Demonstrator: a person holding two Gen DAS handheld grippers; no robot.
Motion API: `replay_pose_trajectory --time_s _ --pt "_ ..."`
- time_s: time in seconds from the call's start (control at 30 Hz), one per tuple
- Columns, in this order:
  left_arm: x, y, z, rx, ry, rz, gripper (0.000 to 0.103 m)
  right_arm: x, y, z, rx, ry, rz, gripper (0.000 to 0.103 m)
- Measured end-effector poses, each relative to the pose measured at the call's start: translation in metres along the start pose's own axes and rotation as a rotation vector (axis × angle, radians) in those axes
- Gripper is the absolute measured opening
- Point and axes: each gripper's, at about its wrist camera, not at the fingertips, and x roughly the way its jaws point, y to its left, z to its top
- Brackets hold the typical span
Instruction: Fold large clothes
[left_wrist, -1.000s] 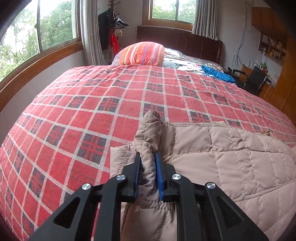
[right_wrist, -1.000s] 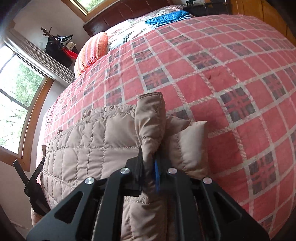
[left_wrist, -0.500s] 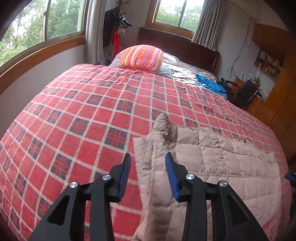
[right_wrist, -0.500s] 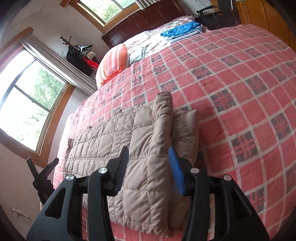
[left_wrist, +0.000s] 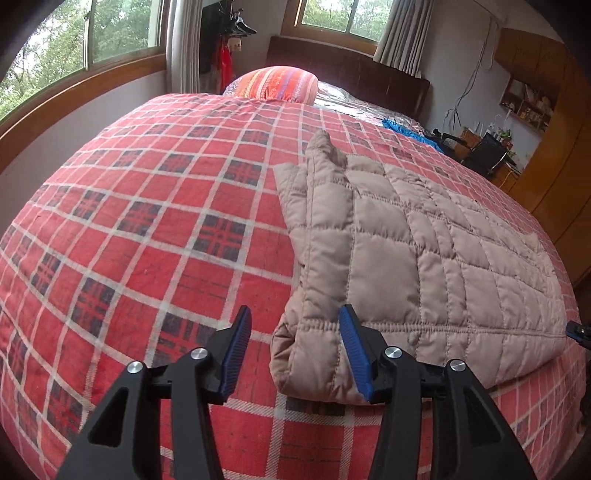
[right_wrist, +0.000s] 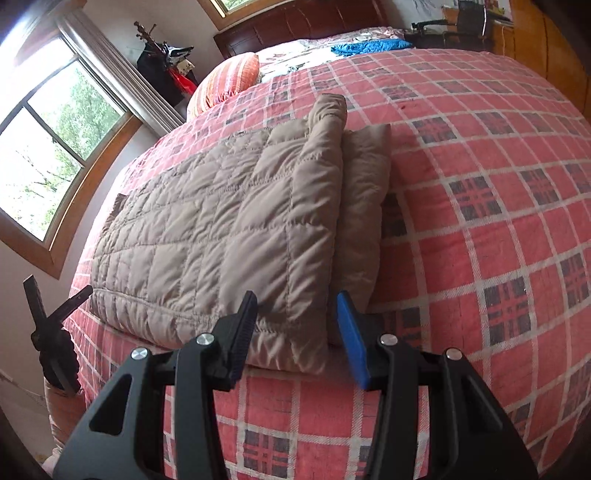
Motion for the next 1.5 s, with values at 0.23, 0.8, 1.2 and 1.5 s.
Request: replay_pose_trajectory --time_s 0.23,0.8,1.2,1.5 --pt "0.002 -0.009 -0.011 -0.015 0.015 -0.027 0.015 0.005 -0.001 -0.007 -0.005 0.016 0.016 0.013" --pt "0.001 0.009 -0.019 -0.065 0.053 -0.124 0.007 -0.002 -0.017 -0.01 0.071 0.057 0.087 0.008" --pt "0.017 0.001 -0.029 0.024 0.036 -0.055 0.01 0.027 -0.031 -0.015 0.089 0.094 0.086 0.009" --pt "0.014 -0.007 -0.037 0.047 0.008 -0.024 0.011 0.032 -0.029 -0.02 0.081 0.083 0.071 0.008"
